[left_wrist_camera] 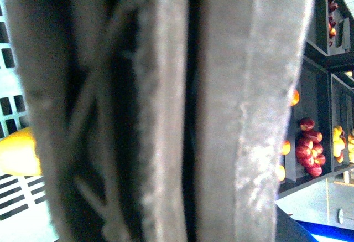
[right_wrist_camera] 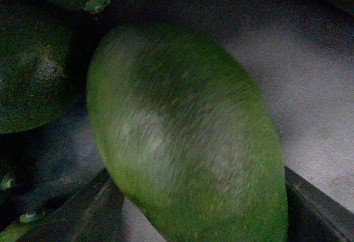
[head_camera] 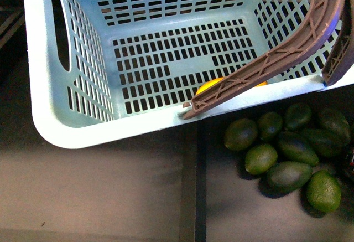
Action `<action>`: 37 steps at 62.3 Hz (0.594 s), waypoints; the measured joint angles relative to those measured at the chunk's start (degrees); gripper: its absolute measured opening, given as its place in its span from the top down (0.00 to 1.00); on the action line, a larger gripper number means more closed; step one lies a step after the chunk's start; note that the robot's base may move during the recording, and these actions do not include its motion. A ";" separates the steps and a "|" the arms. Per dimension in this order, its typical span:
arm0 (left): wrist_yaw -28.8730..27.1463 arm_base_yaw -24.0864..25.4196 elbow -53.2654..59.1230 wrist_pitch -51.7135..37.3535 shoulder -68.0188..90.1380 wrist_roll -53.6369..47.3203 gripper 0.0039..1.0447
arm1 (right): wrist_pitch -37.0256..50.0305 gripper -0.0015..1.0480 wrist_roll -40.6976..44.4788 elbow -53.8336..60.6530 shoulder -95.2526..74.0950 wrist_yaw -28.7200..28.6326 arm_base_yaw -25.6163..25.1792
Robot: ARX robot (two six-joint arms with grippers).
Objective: Pick mango and avocado into basket
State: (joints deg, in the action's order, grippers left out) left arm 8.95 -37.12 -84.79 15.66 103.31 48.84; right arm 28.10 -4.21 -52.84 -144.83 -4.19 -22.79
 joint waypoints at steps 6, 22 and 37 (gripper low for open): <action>0.00 0.00 0.00 0.00 0.00 0.00 0.74 | 0.13 0.46 0.63 0.07 0.00 0.33 0.00; -0.07 0.00 0.00 0.00 0.00 0.00 0.74 | 0.20 0.53 1.86 0.55 0.44 0.22 -0.26; 0.07 0.00 0.00 0.00 0.00 0.00 0.74 | 0.66 0.53 3.21 3.67 4.50 -2.19 -0.94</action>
State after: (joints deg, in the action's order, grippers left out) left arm 9.02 -37.12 -84.79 15.66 103.31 48.84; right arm 28.75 -0.99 -49.17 -140.33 -6.37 -23.73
